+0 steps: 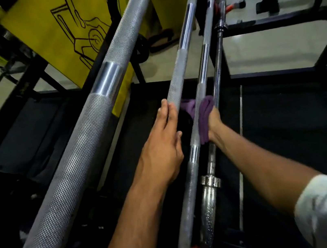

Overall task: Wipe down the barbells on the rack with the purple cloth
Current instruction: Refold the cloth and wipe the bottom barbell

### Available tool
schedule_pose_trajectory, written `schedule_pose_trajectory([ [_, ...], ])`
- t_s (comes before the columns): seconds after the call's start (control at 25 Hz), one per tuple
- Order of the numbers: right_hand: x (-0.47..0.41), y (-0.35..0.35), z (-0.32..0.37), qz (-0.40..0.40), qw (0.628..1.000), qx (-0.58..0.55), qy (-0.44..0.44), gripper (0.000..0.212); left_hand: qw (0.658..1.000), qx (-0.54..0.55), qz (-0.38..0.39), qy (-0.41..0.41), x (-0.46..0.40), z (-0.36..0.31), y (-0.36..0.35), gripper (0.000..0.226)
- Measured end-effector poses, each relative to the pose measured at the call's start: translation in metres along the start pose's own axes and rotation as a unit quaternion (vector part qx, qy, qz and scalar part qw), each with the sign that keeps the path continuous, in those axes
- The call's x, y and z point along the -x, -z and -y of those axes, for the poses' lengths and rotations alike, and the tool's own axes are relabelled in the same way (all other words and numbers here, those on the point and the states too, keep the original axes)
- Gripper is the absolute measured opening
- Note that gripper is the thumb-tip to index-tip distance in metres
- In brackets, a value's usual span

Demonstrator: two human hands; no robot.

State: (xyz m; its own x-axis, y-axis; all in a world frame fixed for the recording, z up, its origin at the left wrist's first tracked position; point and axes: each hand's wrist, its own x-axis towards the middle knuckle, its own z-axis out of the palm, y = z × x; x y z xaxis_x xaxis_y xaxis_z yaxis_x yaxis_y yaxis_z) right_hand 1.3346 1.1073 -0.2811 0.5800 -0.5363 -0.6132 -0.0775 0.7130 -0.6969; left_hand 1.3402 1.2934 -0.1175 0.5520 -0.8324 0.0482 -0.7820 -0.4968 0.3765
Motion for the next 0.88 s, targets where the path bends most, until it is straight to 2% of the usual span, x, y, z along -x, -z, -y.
schedule_pose_trajectory([
  [0.12,0.045,-0.003,-0.047,0.016,0.999,-0.015,-0.023,0.021,1.000,-0.002,0.009,0.001,0.001,0.000,0.001,0.068],
  [0.24,0.033,-0.002,-0.062,0.024,0.994,-0.074,-0.082,0.046,1.000,0.008,0.014,0.007,0.003,-0.001,0.002,0.067],
  [0.4,-0.024,-0.010,-0.002,-0.036,0.997,-0.061,-0.021,0.028,1.000,0.015,0.007,0.005,0.004,-0.002,0.002,0.067],
  [0.48,-0.082,-0.009,0.025,-0.080,0.995,-0.054,0.010,0.036,1.000,0.016,0.008,0.003,0.004,-0.002,0.002,0.067],
  [0.56,-0.115,-0.007,0.044,-0.074,0.996,-0.032,0.046,0.043,1.000,0.014,0.013,0.008,0.003,-0.003,0.003,0.067],
  [0.64,-0.105,-0.008,0.057,-0.052,0.996,-0.033,0.058,0.047,1.000,0.015,0.013,0.008,0.003,-0.004,0.004,0.067],
  [0.76,-0.090,-0.005,0.045,-0.018,0.998,-0.017,0.055,0.058,1.000,0.016,0.014,0.008,0.003,-0.005,0.004,0.068],
  [0.88,-0.049,-0.003,-0.005,-0.028,0.999,-0.018,0.039,0.063,1.000,0.012,0.018,0.011,0.002,-0.006,0.006,0.068],
])
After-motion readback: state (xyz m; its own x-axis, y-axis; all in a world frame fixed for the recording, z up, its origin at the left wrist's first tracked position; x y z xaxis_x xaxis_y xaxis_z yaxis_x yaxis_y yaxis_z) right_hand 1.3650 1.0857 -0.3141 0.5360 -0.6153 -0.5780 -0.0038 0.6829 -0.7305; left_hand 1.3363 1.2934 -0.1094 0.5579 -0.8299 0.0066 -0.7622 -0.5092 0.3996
